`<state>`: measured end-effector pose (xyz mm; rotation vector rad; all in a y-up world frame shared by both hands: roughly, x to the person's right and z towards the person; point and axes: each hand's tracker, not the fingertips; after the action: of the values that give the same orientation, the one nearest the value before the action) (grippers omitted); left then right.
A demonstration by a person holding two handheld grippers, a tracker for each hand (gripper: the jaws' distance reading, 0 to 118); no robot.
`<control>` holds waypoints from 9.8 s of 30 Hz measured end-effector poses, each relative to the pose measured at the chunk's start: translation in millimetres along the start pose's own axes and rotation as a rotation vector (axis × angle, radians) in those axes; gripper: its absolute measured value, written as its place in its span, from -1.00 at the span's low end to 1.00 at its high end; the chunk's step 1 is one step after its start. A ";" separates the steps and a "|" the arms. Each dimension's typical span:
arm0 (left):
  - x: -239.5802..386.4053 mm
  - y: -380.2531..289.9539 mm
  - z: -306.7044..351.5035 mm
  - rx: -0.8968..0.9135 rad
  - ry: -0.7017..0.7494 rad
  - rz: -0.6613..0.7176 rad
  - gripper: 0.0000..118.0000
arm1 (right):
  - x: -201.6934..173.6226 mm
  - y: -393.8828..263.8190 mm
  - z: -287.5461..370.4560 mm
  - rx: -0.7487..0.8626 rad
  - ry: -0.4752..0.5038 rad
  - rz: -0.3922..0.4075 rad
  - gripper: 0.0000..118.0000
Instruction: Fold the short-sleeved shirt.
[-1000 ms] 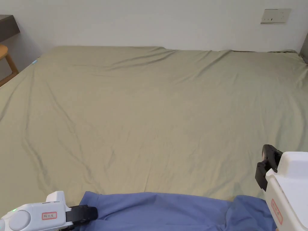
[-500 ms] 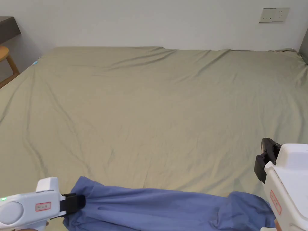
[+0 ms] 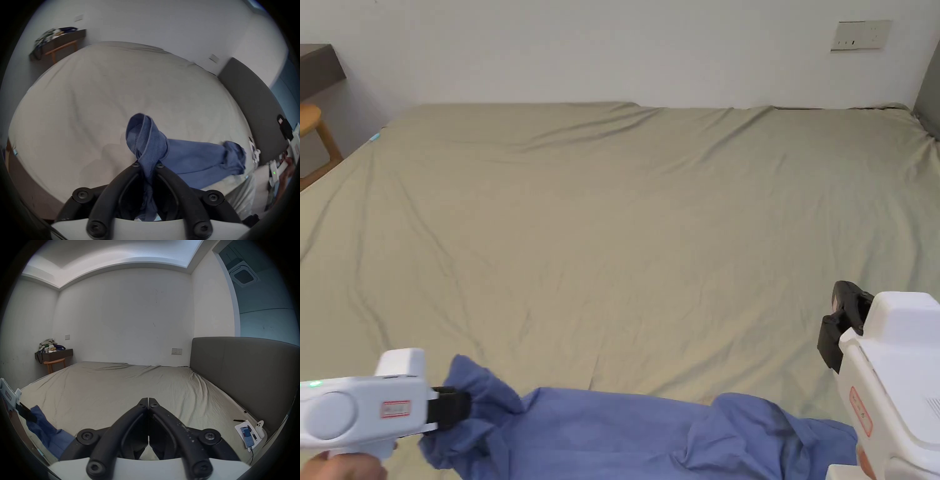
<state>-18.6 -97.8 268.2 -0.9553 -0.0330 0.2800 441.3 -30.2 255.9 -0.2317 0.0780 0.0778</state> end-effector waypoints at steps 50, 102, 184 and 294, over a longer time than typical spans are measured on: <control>184.9 -84.9 -120.8 0.070 -0.060 -0.215 -1.00 | 52.4 -7.6 16.0 -0.047 -0.085 -0.007 -0.98; -1.8 -45.6 -130.3 -0.101 -0.349 0.249 -0.78 | 22.9 -5.9 4.1 -0.072 -0.047 0.016 -0.98; 293.1 -109.4 -122.6 0.121 -0.253 -0.358 -1.00 | 82.2 -8.4 31.4 -0.038 -0.098 -0.054 -0.98; 137.7 -42.1 -150.8 -0.258 -0.305 0.121 0.27 | -32.8 -186.9 -45.2 -0.633 0.133 -0.086 -0.98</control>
<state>146.1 -206.9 201.7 -1.1649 -0.2973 0.5415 421.6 -224.2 257.1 -0.8727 0.1755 -0.0012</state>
